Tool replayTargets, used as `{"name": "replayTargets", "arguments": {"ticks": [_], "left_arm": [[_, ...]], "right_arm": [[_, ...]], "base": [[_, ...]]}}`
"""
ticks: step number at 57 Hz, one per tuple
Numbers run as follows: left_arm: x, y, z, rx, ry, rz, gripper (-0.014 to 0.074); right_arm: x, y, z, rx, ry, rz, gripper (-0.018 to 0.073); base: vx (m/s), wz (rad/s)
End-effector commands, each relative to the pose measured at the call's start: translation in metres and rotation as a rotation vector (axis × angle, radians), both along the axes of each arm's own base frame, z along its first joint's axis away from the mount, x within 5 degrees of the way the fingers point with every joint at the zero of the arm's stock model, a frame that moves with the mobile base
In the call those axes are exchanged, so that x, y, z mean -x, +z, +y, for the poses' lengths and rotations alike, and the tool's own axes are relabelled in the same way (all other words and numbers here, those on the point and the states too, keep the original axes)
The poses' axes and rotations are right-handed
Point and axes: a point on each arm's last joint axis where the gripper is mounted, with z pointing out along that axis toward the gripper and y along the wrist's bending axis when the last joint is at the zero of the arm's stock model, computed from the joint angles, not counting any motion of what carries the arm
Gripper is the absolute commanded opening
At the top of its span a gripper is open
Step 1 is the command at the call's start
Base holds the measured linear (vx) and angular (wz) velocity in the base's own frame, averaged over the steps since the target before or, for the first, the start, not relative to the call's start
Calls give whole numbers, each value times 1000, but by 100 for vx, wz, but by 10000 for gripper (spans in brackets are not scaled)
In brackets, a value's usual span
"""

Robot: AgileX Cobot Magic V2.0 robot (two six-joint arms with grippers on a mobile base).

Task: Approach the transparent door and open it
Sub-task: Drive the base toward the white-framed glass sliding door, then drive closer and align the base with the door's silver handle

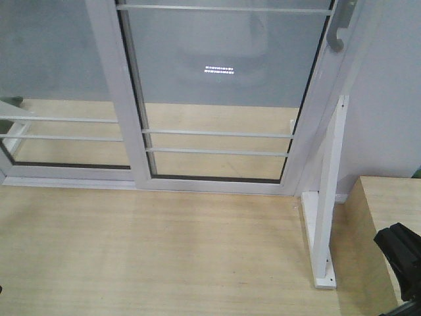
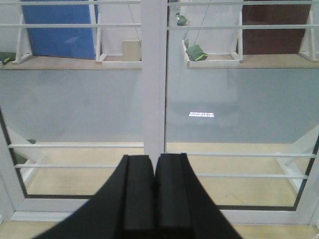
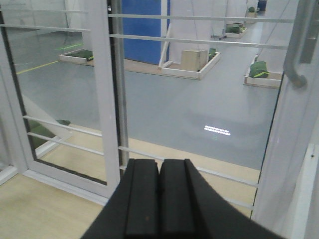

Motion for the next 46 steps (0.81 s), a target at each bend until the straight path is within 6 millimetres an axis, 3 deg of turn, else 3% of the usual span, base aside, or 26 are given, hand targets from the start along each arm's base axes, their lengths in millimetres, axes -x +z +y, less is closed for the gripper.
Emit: {"name": "replayTargets", "arguments": {"ticks": [1, 20, 46], "left_arm": [[0, 3, 0, 11, -5, -83, 3], [0, 3, 0, 11, -5, -83, 3], [0, 3, 0, 11, -5, -83, 3]], "right_arm": [[0, 7, -1, -25, -14, -90, -5], [0, 7, -1, -25, -14, -90, -5], [0, 7, -1, -25, -14, -90, -5]], "base": [[46, -34], [42, -22], [25, 4]]}}
